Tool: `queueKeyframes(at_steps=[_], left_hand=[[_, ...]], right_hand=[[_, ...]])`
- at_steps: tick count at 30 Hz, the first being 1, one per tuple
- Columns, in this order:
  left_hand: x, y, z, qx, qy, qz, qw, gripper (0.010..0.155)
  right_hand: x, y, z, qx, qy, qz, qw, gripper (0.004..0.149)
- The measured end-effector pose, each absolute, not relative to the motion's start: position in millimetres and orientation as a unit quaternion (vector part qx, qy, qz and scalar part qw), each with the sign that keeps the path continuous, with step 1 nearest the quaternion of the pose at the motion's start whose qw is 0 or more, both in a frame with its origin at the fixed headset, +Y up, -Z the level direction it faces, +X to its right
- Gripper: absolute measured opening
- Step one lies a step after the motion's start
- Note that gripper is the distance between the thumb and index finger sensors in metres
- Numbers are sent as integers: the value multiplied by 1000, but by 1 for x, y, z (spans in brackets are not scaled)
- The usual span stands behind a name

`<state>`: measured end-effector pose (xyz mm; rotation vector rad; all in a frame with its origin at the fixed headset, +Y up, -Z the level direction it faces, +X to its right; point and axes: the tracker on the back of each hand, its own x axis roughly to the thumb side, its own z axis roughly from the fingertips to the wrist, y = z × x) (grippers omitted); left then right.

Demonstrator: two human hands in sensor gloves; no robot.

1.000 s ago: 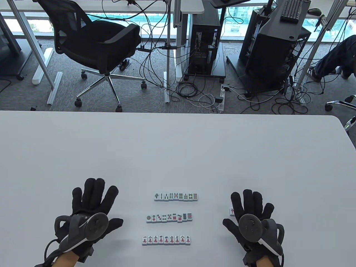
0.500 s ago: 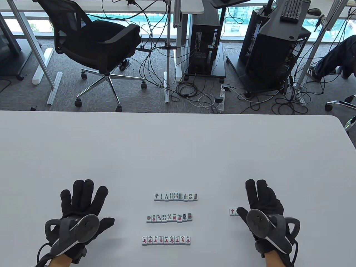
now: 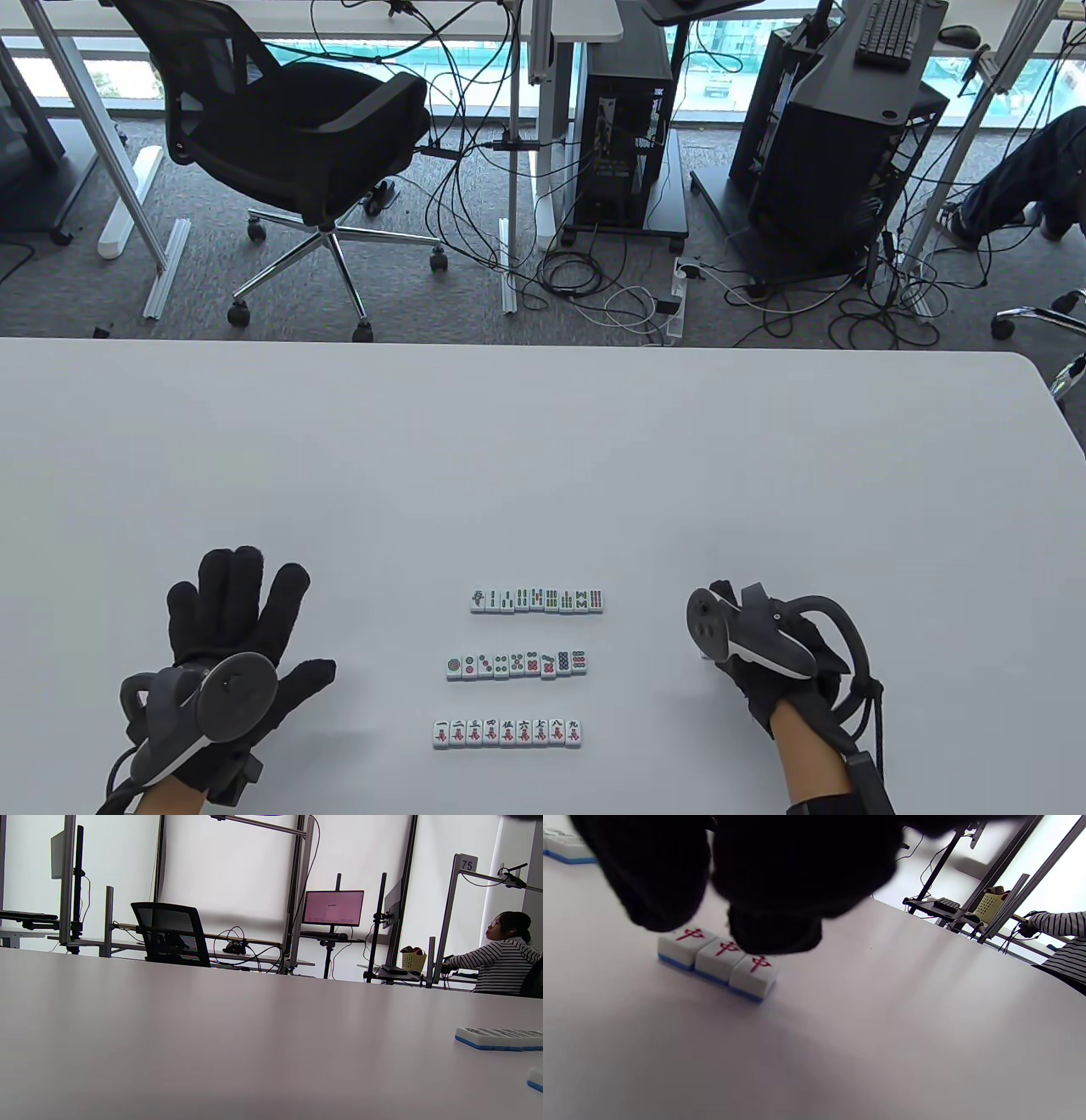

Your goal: Mahjong suit sorting

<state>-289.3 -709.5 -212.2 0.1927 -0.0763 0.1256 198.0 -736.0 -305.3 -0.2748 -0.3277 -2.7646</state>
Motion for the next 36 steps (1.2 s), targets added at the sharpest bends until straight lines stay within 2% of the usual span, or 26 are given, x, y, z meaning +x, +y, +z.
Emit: queueKeyframes(at_steps=[5, 14, 17, 20, 25, 28, 33, 36], left_hand=[[-288, -708, -211, 97, -45, 74, 992, 95], [-290, -710, -212, 78, -42, 88, 992, 94], [-290, -712, -213, 65, -42, 93, 993, 94], [-289, -710, -212, 80, -50, 100, 991, 93], [-289, -709, -211, 88, -56, 104, 989, 93], [-289, -710, -212, 76, -57, 102, 990, 93], [-290, -710, -212, 77, -57, 103, 990, 92], [-292, -710, -213, 75, -55, 111, 990, 92]], right_hand=[[185, -755, -312, -103, -137, -967, 189, 69], [175, -759, -310, -115, -130, -965, 197, 58], [167, -756, -307, -137, -116, -967, 182, 58], [147, -752, -298, -179, -85, -969, 148, 59], [118, -755, -290, -212, -93, -963, 137, 59], [110, -761, -292, -206, -128, -960, 142, 60], [118, -753, -291, -201, -145, -957, 149, 68], [141, -735, -295, -169, -126, -970, 117, 69]])
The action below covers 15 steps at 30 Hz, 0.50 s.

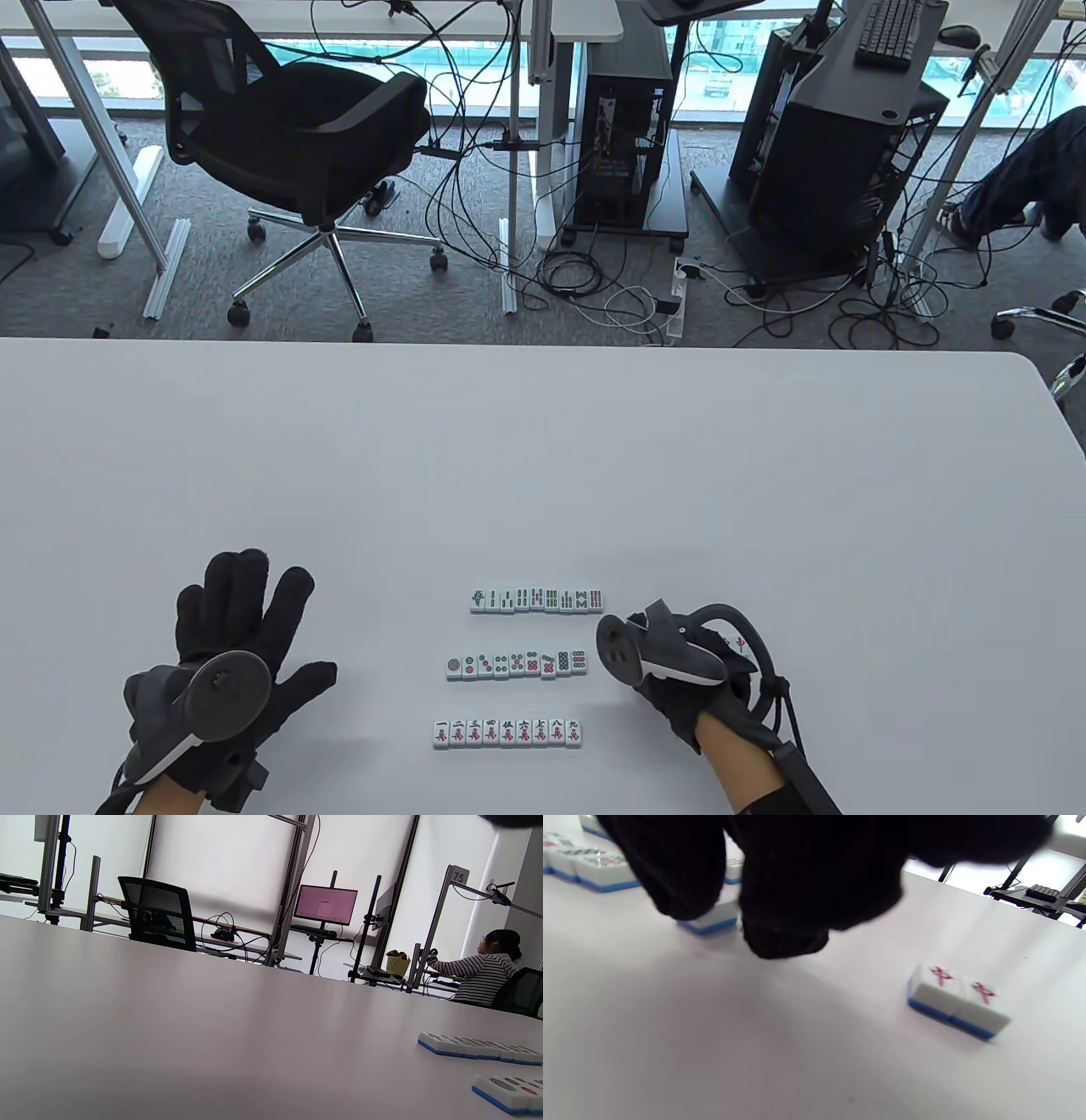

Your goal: Mahjong suit sorting

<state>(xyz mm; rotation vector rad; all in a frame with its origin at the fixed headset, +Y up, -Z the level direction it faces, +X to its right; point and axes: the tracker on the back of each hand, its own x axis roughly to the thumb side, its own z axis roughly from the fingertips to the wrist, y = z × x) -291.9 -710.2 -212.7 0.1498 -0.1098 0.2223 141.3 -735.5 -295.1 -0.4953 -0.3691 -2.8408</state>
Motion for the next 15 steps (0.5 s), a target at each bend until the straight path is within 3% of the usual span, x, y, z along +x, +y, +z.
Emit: queueKeyframes(at_steps=[5, 8, 15], left_hand=[[-292, -713, -214, 66, -63, 113, 989, 91], [-291, -713, -214, 71, -63, 107, 990, 91], [-293, -714, -215, 65, -59, 112, 990, 91]], right_hand=[[198, -729, -309, -72, -127, -983, 111, 68], [210, -735, -310, -74, -110, -984, 119, 70], [210, -753, -312, -70, -150, -977, 135, 69]])
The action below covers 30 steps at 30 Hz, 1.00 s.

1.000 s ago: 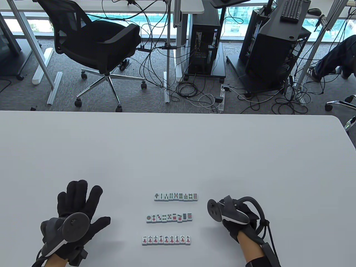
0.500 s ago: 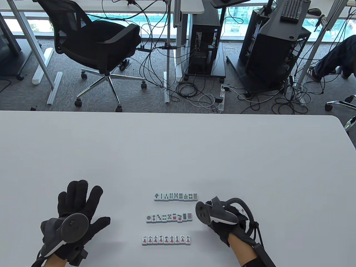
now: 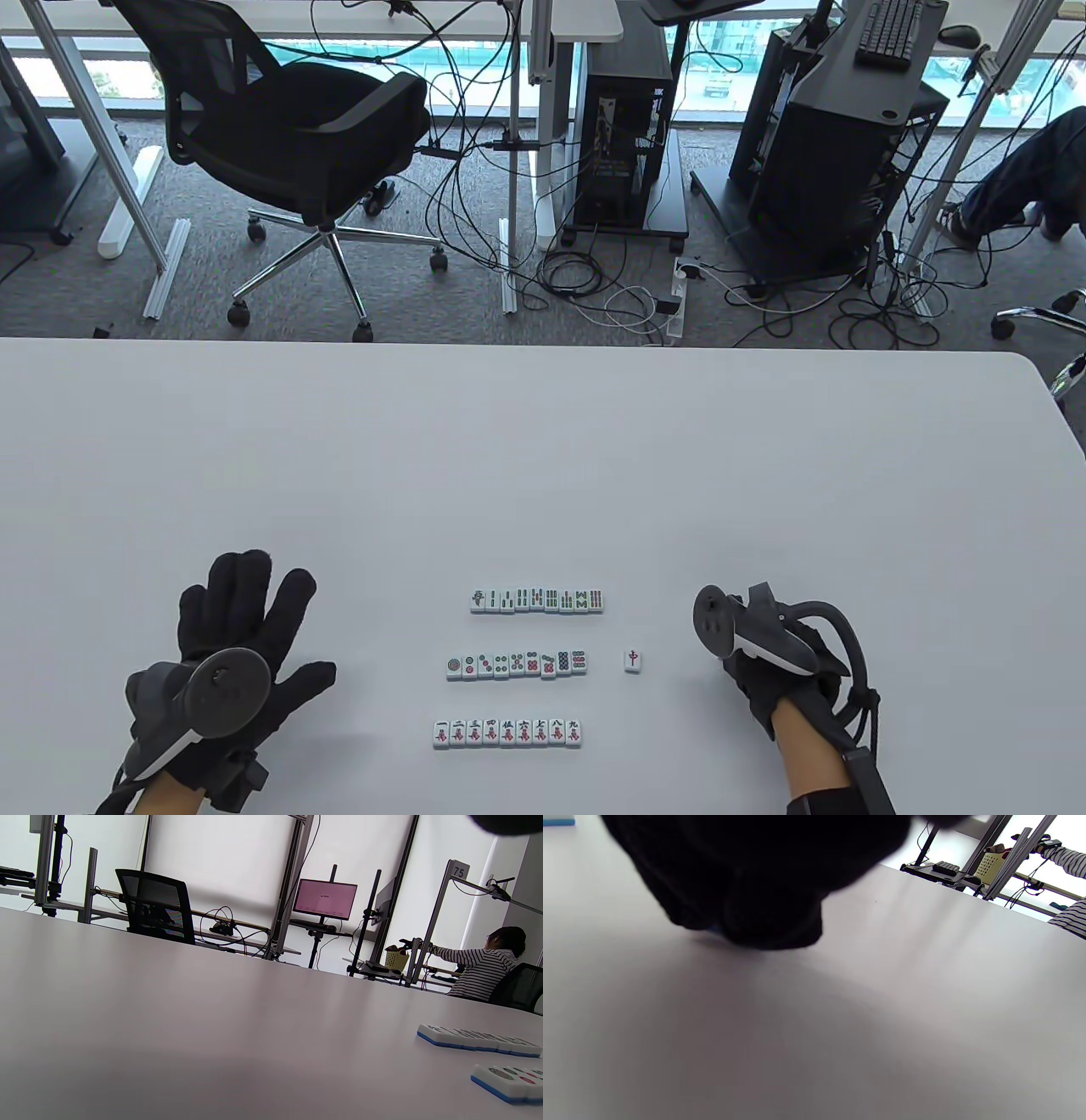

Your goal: Mahjong suit sorting

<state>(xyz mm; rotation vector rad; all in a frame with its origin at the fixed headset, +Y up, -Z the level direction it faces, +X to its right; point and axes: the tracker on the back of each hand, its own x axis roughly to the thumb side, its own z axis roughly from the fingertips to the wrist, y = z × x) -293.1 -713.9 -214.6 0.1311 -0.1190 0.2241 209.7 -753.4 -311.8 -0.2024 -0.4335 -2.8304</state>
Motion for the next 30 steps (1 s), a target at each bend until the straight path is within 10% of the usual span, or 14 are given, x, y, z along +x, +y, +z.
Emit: queueKeyframes(at_steps=[16, 30], left_hand=[[-290, -715, -214, 63, -62, 100, 991, 90], [-288, -716, -214, 59, -65, 103, 991, 88]], right_hand=[[165, -756, -295, -156, -53, -973, 160, 59], [122, -764, -291, -182, -111, -966, 143, 59]])
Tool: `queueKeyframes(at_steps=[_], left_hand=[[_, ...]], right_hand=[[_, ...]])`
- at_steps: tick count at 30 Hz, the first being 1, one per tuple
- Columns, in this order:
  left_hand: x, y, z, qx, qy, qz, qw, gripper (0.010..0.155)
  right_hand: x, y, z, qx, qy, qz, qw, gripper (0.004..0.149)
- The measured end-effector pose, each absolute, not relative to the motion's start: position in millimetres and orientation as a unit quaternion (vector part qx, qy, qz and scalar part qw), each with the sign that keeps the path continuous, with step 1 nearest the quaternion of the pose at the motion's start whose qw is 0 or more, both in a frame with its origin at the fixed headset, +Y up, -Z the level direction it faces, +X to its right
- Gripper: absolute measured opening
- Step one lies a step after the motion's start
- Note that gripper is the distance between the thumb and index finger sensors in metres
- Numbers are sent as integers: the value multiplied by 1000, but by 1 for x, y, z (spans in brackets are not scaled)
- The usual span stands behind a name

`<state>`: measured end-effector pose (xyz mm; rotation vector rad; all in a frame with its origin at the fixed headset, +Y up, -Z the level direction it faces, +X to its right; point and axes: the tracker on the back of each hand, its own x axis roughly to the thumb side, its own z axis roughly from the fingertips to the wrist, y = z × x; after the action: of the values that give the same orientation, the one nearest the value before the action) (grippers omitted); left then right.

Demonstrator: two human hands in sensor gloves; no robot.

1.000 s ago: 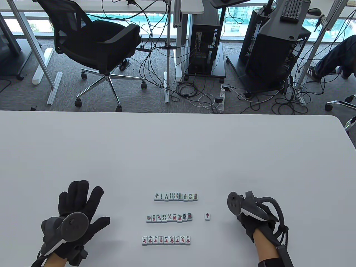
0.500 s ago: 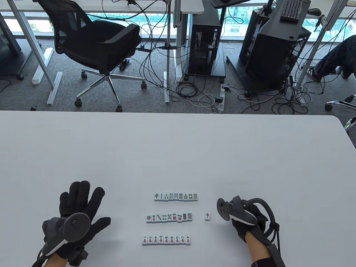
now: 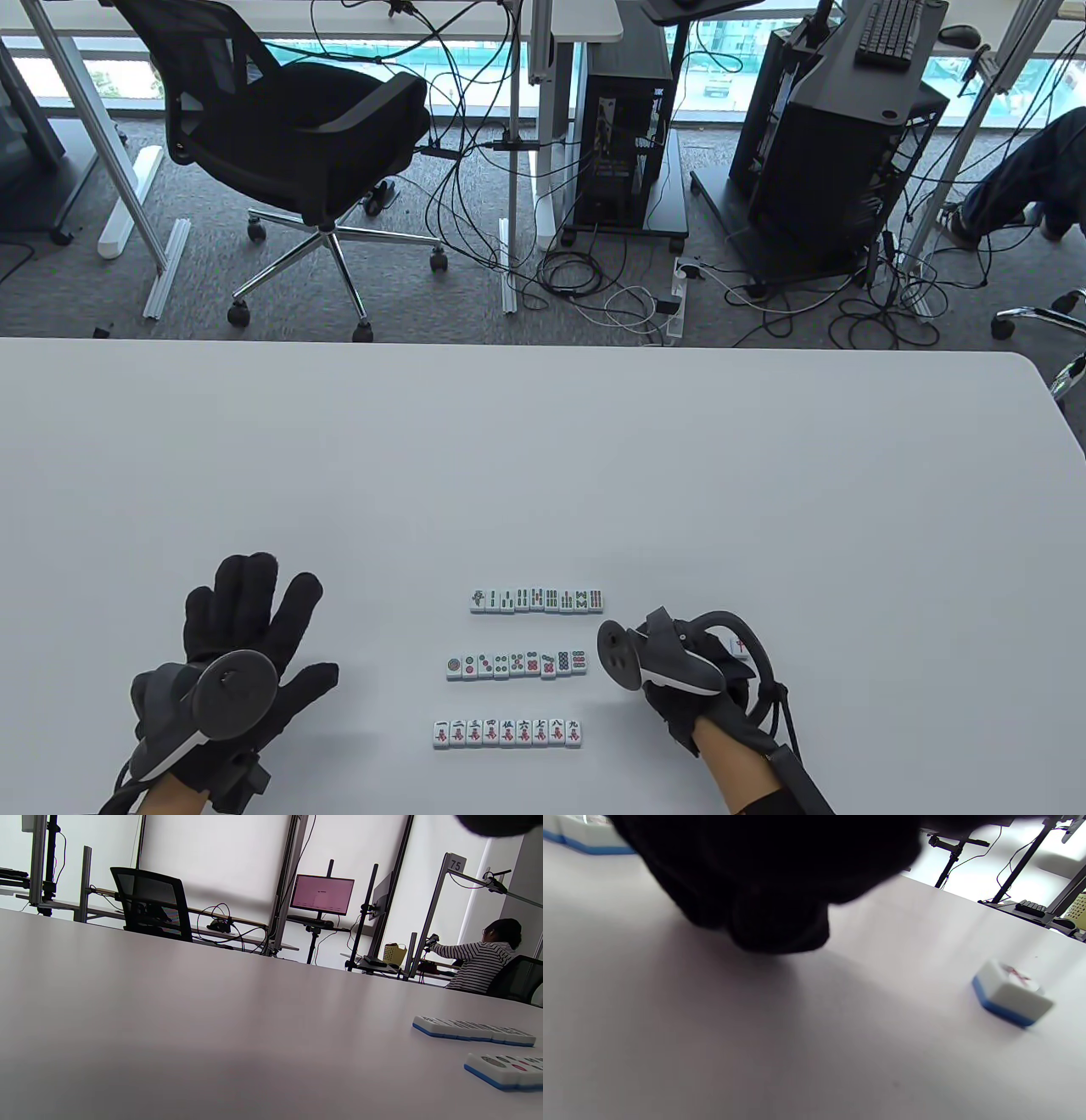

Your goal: Mahjong suit sorting

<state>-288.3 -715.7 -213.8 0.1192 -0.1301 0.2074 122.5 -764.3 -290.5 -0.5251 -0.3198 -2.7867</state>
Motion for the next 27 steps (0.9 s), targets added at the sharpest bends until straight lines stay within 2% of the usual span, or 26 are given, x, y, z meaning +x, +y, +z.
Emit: queueKeyframes(at_steps=[5, 8, 14, 20, 27], left_hand=[[-288, -716, -214, 57, -65, 102, 991, 85], [-288, -716, -214, 57, -63, 102, 991, 85], [-288, -716, -214, 58, -63, 99, 991, 85], [-288, -718, -214, 52, -60, 96, 992, 84], [-286, -718, -214, 55, -66, 94, 992, 84]], right_hand=[[127, -763, -289, -176, -126, -965, 145, 66], [141, -753, -290, -155, -121, -972, 127, 67], [193, -742, -305, -65, -144, -977, 146, 66], [212, -754, -307, -53, -154, -965, 204, 67], [212, -765, -315, -50, -176, -964, 192, 65]])
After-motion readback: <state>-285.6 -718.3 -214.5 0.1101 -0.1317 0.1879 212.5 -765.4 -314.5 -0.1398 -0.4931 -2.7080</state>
